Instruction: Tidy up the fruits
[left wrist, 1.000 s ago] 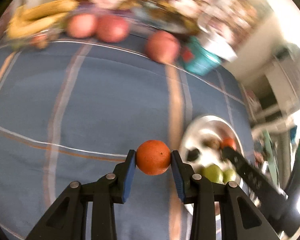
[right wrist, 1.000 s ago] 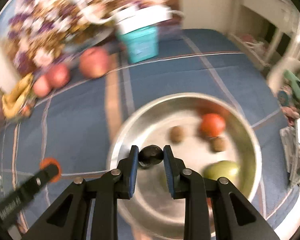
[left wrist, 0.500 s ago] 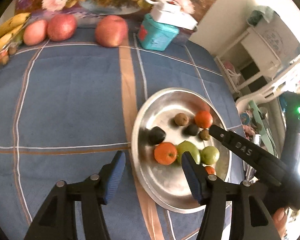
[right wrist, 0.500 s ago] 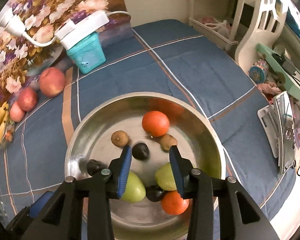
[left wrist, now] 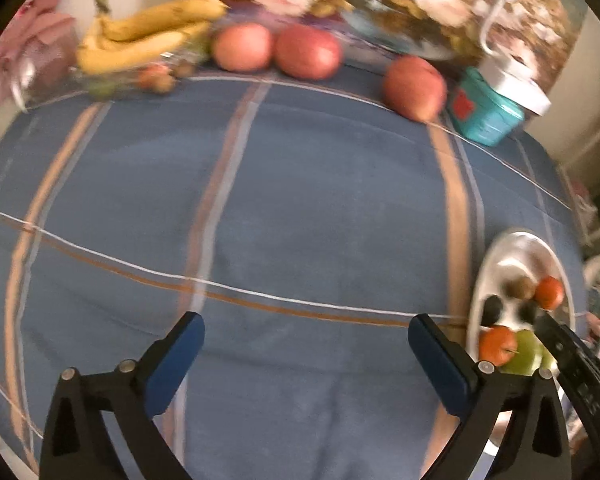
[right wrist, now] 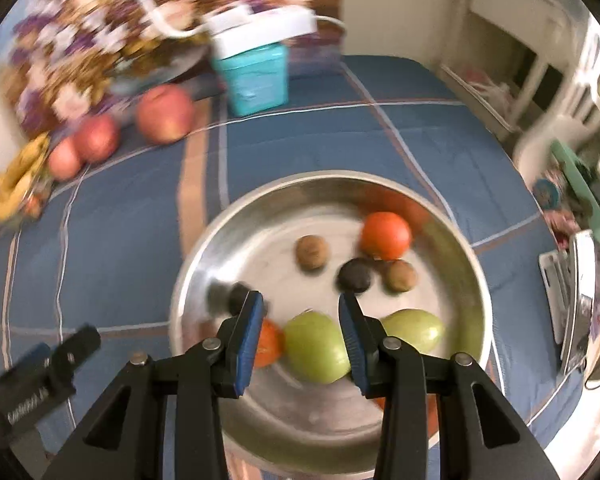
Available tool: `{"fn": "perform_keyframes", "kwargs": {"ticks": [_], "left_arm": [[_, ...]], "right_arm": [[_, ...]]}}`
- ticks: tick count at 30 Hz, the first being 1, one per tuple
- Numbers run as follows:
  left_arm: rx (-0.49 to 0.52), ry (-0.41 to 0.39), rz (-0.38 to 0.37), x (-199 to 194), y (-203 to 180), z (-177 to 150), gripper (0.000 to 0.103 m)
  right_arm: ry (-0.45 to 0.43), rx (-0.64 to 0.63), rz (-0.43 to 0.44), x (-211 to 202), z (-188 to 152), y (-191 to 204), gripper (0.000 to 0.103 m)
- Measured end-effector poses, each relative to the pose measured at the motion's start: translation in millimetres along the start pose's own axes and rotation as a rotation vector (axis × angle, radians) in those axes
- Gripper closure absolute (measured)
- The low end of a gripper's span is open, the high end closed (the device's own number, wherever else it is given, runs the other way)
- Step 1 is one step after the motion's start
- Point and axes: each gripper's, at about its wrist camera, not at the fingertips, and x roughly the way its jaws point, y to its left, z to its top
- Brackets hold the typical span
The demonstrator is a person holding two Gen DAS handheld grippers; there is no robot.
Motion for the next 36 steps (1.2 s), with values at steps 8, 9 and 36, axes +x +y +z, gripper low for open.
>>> {"fn": "perform_keyframes", "kwargs": {"ticks": [8, 9, 36], "left_arm": [[-0.009, 0.016, 0.053, 6, 26, -15, 0.0], [-0.009, 0.009, 0.054, 3, 29, -17, 0.0], [0.044, 0.024, 0.233, -69, 60, -85, 0.0]], "right_arm": [[-0.003, -0.116, 0.011, -9, -21, 34, 0.024], [-0.008, -0.109, 0.028, -11, -24, 35, 0.018], [-0.071, -0.17, -0.019, -62, -100, 59, 0.004]]}}
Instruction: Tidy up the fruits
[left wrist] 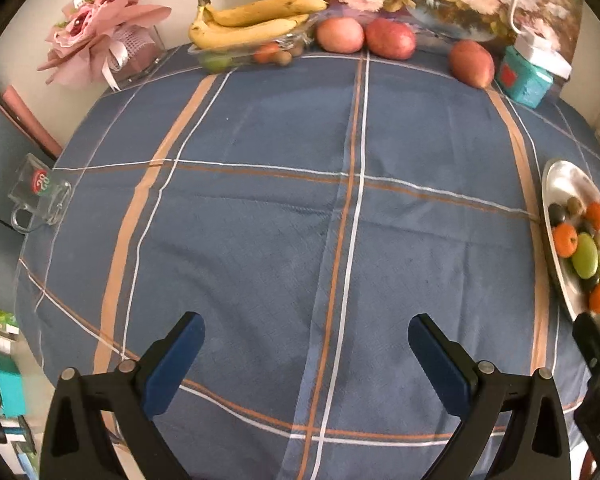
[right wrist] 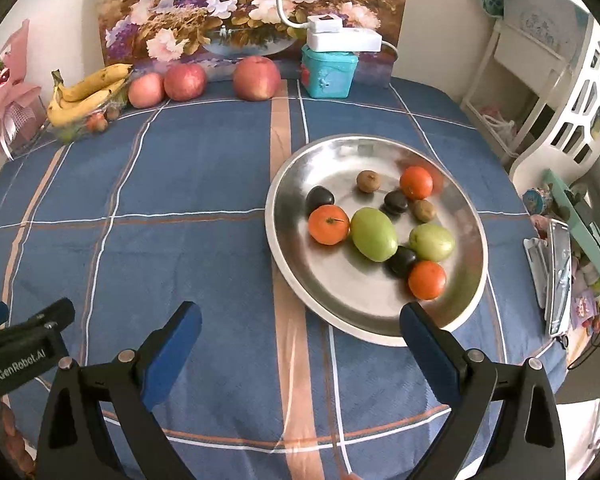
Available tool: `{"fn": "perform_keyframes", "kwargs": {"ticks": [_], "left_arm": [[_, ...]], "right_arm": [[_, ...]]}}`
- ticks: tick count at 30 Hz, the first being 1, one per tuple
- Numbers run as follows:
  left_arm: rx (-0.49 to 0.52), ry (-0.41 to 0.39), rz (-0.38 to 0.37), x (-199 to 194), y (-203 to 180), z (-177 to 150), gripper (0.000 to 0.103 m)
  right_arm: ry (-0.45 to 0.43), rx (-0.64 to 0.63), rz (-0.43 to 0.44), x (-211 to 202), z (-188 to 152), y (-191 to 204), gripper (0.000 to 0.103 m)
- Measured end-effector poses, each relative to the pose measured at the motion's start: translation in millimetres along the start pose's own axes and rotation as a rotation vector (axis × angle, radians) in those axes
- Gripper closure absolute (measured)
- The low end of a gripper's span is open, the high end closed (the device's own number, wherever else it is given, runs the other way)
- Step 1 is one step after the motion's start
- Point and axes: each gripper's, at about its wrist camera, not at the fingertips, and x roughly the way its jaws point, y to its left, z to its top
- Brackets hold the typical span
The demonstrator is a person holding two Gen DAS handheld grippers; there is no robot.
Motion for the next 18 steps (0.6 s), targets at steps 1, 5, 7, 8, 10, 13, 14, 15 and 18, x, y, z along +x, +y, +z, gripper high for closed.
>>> {"fn": "perform_keyframes", "kwargs": {"ticks": [1, 5, 7, 8, 10, 13, 14, 15, 18], "left_arm": [[0.004, 0.002, 0.001, 1, -2, 1, 0.0], [0.007, 0.022, -0.015, 3, -5, 1, 0.0], [0.004, 0.032, -0.028, 4, -4, 1, 0.0], [0.0, 0.035, -0.038, 5, -4, 1, 0.0], [-0.011, 0.039, -0.047, 4, -4, 2, 0.0], [-0.015, 0.043, -0.051, 5, -4, 2, 0.0], [-0.013, 0.046, -0.054, 6, -5, 2, 0.0], [-0.012, 0.051, -0.056, 6, -5, 2, 0.0], [-0.013, 0.066, -0.066, 9, -7, 1, 0.0]], "right_arm": [[0.0, 0.004, 0.0, 0, 0, -1, 0.004], [0.005, 0.012, -0.001, 1, 0, -4, 0.004], [0.007, 0.017, 0.001, 2, 0, -5, 0.004], [0.006, 0.019, 0.0, 2, 1, -5, 0.004], [-0.002, 0.02, -0.002, 1, 1, -8, 0.004], [-0.016, 0.027, -0.001, 0, 2, -10, 0.004], [-0.017, 0.028, 0.0, 0, 3, -11, 0.004], [-0.016, 0.028, 0.001, 1, 3, -11, 0.004], [-0.009, 0.022, -0.005, 3, 3, -10, 0.004]]}}
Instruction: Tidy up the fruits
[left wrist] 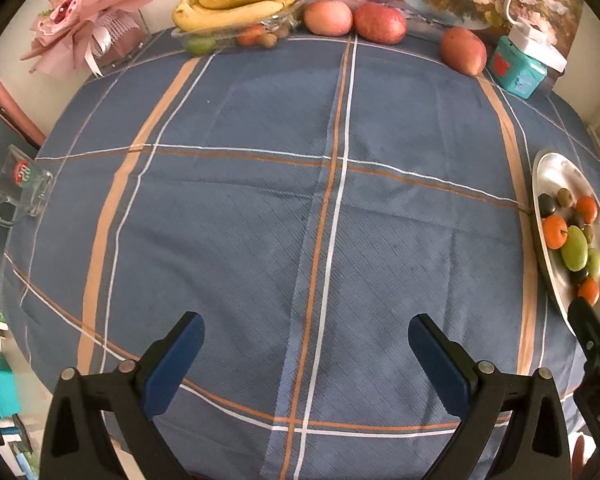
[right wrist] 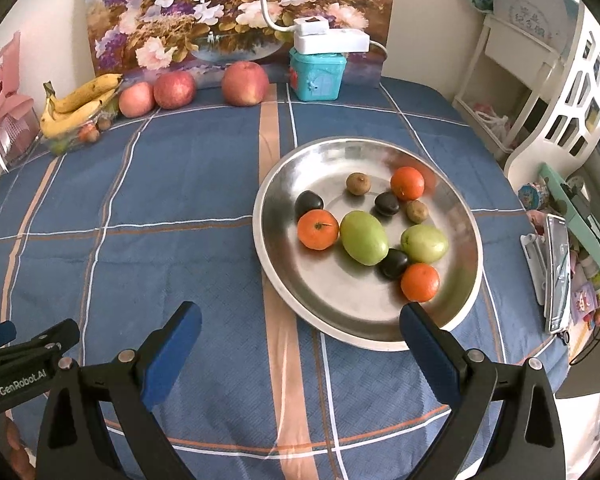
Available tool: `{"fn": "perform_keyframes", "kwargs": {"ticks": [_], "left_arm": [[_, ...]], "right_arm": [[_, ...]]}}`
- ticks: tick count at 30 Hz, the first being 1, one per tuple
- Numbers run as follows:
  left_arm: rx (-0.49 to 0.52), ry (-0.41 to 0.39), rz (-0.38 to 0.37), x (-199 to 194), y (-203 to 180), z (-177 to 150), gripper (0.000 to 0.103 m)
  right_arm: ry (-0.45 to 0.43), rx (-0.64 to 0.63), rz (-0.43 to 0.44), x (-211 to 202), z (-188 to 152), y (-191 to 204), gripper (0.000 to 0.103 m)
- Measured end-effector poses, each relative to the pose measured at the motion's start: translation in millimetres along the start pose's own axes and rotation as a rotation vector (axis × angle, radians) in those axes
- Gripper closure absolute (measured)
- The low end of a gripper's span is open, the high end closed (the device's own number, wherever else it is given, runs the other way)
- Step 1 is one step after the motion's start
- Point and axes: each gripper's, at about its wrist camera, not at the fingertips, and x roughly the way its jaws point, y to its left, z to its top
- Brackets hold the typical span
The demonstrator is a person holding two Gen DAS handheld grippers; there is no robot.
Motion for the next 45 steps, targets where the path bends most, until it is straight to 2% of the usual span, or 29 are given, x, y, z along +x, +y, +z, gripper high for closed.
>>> {"fn": "perform_keyframes", "kwargs": {"ticks": [18, 45], "left_arm": [[-0.006, 0.041, -0.017, 9, -1, 0, 0.0], [-0.027, 0.064, -0.037, 14, 2, 2, 0.0]], "right_arm": [[0.009, 0.03, 0.033, 5, 1, -3, 0.004], [0.022, 0.043, 0.011, 6, 1, -4, 0.004]]}}
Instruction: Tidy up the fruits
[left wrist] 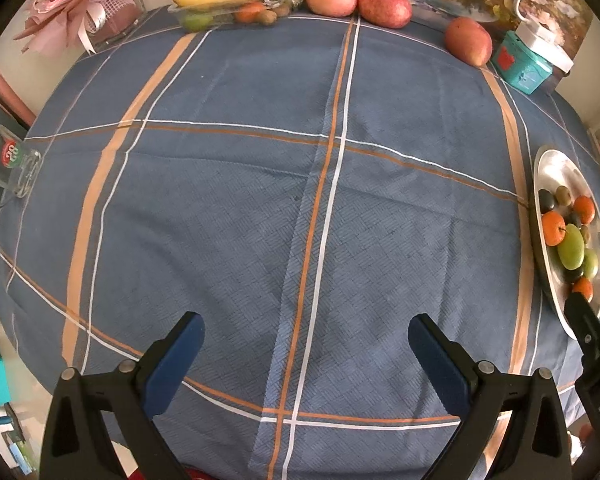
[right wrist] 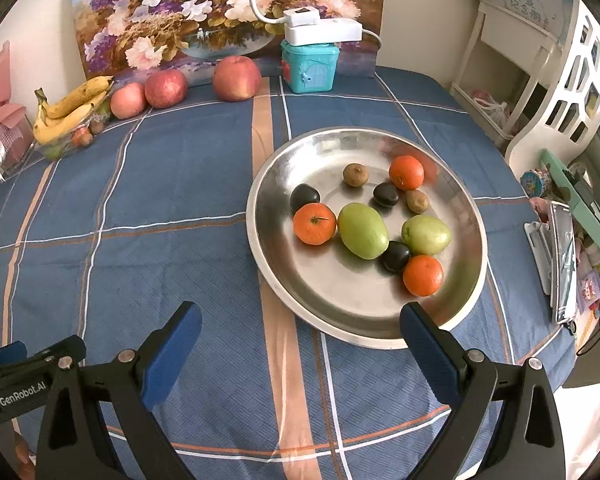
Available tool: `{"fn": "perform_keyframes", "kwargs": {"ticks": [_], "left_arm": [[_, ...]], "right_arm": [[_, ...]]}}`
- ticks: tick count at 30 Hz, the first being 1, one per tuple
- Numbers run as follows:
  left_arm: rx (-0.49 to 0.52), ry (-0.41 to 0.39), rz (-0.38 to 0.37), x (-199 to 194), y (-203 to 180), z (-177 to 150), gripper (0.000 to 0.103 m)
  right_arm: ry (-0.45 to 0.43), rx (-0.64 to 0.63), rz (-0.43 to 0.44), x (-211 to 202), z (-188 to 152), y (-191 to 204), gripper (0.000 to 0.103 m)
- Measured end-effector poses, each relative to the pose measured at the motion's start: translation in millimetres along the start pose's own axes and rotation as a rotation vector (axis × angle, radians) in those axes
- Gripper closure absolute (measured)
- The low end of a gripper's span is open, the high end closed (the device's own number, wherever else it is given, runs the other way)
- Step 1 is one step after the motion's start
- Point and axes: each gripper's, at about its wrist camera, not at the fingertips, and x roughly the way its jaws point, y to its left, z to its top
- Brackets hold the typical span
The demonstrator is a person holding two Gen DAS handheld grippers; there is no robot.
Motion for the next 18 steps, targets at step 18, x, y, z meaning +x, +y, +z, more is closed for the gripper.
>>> {"fn": "perform_keyframes", "kwargs": {"ticks": [18], "left_arm": [[-0.01, 0.002, 0.015, 0.2, 0.6, 2.0, 0.0]], "right_arm": [[0.012, -0.003, -0.012, 1.7, -0.5, 0.2, 0.004]]}}
